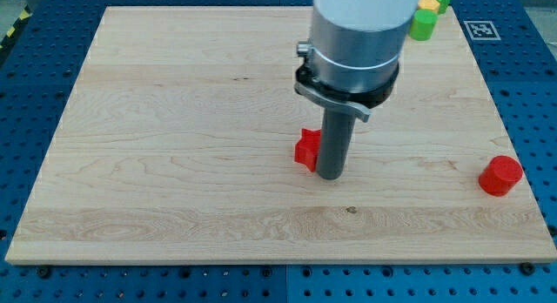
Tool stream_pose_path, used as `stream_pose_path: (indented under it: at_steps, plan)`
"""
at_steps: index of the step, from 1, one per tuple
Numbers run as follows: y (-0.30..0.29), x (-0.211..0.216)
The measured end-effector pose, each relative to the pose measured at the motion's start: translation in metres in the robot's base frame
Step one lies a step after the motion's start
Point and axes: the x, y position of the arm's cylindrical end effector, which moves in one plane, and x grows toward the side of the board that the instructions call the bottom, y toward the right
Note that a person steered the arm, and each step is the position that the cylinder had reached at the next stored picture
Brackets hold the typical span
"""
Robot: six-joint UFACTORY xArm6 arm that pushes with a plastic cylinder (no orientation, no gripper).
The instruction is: Move your arm to the bottom right
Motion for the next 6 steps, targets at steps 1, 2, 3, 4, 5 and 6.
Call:
stream_pose_path:
  at_steps: [1,2,3,4,5,6]
  plan:
    - [0.054,0.037]
    - [0.088,0.056]
    - [0.156,0.081]
    - [0.180,0.082]
    - [0.244,0.089]
    - [0.281,0.075]
